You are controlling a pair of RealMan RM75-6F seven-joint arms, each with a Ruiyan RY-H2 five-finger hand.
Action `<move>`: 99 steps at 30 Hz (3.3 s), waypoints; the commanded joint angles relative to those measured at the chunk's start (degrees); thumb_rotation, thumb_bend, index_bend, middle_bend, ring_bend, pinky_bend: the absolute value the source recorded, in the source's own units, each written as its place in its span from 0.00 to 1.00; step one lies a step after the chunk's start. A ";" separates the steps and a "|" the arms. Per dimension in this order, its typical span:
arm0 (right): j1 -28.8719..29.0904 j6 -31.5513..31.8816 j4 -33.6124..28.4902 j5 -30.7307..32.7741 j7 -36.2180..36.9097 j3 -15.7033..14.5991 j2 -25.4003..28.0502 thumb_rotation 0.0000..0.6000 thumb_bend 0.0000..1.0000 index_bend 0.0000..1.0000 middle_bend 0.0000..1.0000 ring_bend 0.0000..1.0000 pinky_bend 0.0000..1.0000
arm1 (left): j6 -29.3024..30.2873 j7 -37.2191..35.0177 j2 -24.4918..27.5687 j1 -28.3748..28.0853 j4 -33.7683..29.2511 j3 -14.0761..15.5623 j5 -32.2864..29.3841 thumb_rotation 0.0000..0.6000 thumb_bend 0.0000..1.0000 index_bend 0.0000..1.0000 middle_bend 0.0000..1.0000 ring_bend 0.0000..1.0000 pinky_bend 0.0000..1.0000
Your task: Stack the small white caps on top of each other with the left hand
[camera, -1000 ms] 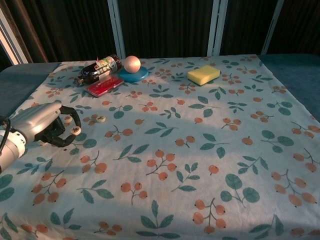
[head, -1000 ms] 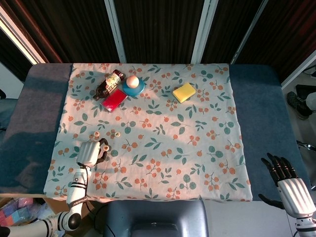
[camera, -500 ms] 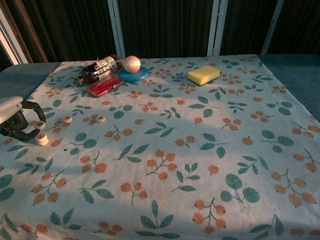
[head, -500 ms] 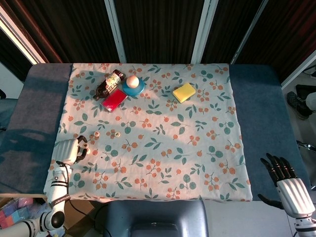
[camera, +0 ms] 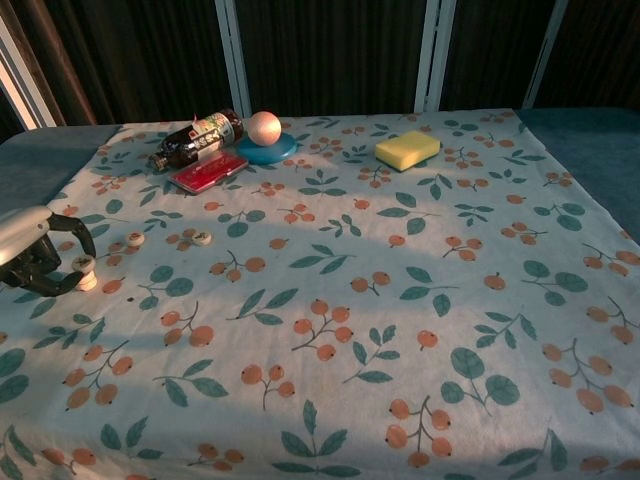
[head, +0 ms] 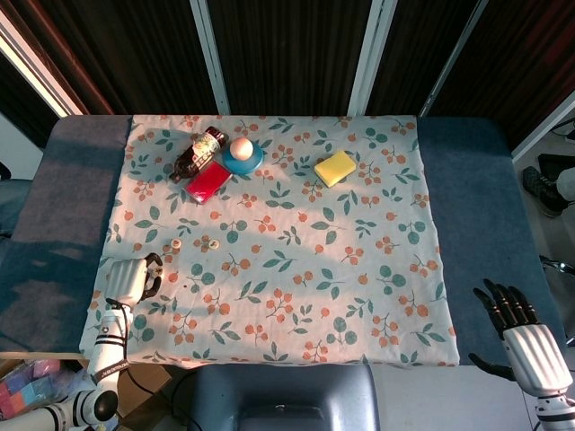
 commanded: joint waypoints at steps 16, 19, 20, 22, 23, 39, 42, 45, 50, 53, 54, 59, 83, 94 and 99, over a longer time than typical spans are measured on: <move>0.20 -0.58 -0.07 0.23 -0.79 0.05 -0.27 1.00 0.18 0.00 0.00 0.00 0.00 | -1.32 -1.11 -0.19 -0.10 1.82 -0.03 -0.32 1.00 0.43 0.40 1.00 1.00 1.00; 0.18 -0.51 -0.09 0.26 -0.71 0.08 -0.27 1.00 0.18 0.00 0.00 0.00 0.00 | -1.28 -1.23 0.05 -0.05 1.59 0.03 -0.12 1.00 0.43 0.37 1.00 1.00 1.00; 0.16 -0.46 -0.10 0.26 -0.69 0.09 -0.26 1.00 0.18 0.00 0.00 0.00 0.00 | -1.13 -1.21 0.17 -0.02 1.43 0.02 -0.02 1.00 0.43 0.37 1.00 1.00 1.00; 0.13 -0.41 -0.11 0.26 -0.66 0.07 -0.23 1.00 0.18 0.00 0.00 0.00 0.00 | -0.99 -1.20 0.39 0.02 1.08 0.05 0.15 1.00 0.43 0.36 1.00 1.00 1.00; 0.11 -0.37 -0.10 0.24 -0.63 0.06 -0.24 1.00 0.18 0.00 0.00 0.00 0.00 | -0.92 -1.21 0.53 0.03 0.84 0.04 0.23 1.00 0.43 0.36 1.00 1.00 1.00; 0.13 -0.31 0.05 0.28 -0.09 0.05 0.09 1.00 0.18 0.00 0.00 0.00 0.00 | -3.47 6.69 -0.93 -8.43 -2.68 -9.54 -8.38 1.00 0.43 0.36 1.00 1.00 1.00; -0.01 -0.02 0.17 0.56 0.25 0.19 0.25 1.00 0.18 0.00 0.00 0.00 0.00 | -5.99 10.14 -1.61 -10.69 -0.48 -10.28 -12.39 1.00 0.43 0.36 1.00 1.00 1.00; -0.06 0.10 0.27 0.68 0.55 0.25 0.40 1.00 0.18 0.00 0.00 0.00 0.00 | -8.16 12.86 -2.48 -12.51 1.92 -10.37 -15.93 1.00 0.42 0.36 1.00 1.00 1.00; -0.14 0.26 0.30 0.90 0.80 0.39 0.46 1.00 0.18 0.00 0.00 0.00 0.00 | -9.81 16.50 -3.96 -14.73 4.98 -9.97 -20.29 1.00 0.41 0.36 1.00 1.00 1.00; -0.14 0.26 0.32 1.01 0.86 0.47 0.43 1.00 0.18 0.00 0.00 0.00 0.00 | -9.80 17.35 -5.08 -15.70 7.06 -9.86 -21.51 1.00 0.40 0.37 1.00 1.00 1.00; -0.16 0.28 0.32 1.07 0.90 0.50 0.42 1.00 0.18 0.00 0.00 0.00 0.00 | -9.86 17.45 -5.38 -15.98 7.74 -9.82 -21.84 1.00 0.39 0.37 1.00 1.00 1.00; -0.18 0.26 0.27 1.20 1.00 0.56 0.45 1.00 0.18 0.00 0.00 0.00 0.00 | -10.40 18.88 -6.28 -16.85 10.21 -9.03 -23.34 1.00 0.39 0.37 1.00 1.00 1.00; -0.12 -0.16 0.07 1.61 1.03 0.67 0.56 1.00 0.18 0.00 0.00 0.00 0.00 | -10.92 19.56 -8.60 -17.99 14.32 -7.34 -24.71 1.00 0.39 0.40 1.00 1.00 1.00; -0.13 -0.26 0.01 1.62 1.00 0.64 0.63 1.00 0.18 0.00 0.00 0.00 0.00 | -11.17 19.36 -9.21 -18.04 15.59 -7.14 -24.77 1.00 0.39 0.44 1.00 1.00 1.00; -0.16 -0.20 0.03 1.60 0.94 0.65 0.55 1.00 0.18 0.00 0.00 0.00 0.00 | -11.17 18.99 -9.51 -18.10 16.24 -7.08 -24.31 1.00 0.39 0.47 1.00 1.00 1.00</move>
